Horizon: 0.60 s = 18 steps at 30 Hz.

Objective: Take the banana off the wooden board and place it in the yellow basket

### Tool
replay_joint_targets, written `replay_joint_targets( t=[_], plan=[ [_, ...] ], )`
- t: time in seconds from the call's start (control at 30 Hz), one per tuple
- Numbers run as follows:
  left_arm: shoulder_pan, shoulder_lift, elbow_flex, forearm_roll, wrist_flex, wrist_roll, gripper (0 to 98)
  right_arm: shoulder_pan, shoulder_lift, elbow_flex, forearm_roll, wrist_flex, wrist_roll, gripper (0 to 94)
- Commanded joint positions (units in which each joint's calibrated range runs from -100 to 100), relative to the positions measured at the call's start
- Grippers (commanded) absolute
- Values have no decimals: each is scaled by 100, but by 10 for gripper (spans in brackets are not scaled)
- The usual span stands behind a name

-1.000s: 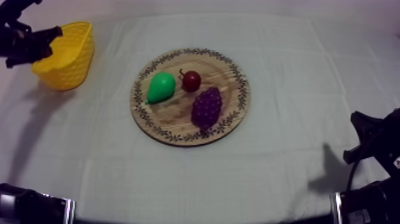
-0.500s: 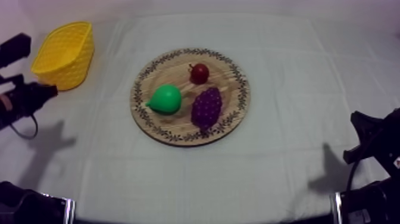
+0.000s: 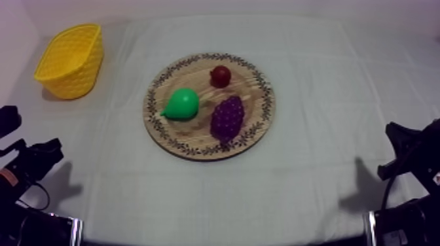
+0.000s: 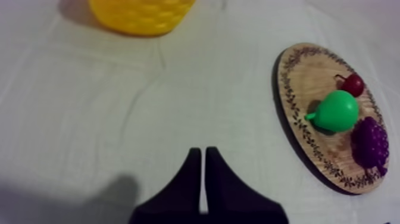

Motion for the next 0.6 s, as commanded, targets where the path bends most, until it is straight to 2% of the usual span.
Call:
replay_joint_targets(
  t=[0.0, 0.1, 0.23, 0.57],
  plan=[
    [-23, -526, -10, 225, 99, -1531, 0, -1, -1, 4, 0, -2, -2, 4],
    [-62, -846, -1, 359, 228, -1695, 0, -1, -1, 4, 0, -2, -2, 4],
    [-86, -1362, -3, 423, 441, -1720, 0, -1, -1, 4, 0, -2, -2, 4],
    [-157, -1798, -26, 420, 615, -1422, 0, -1, -1, 4, 0, -2, -2, 4]
  ],
)
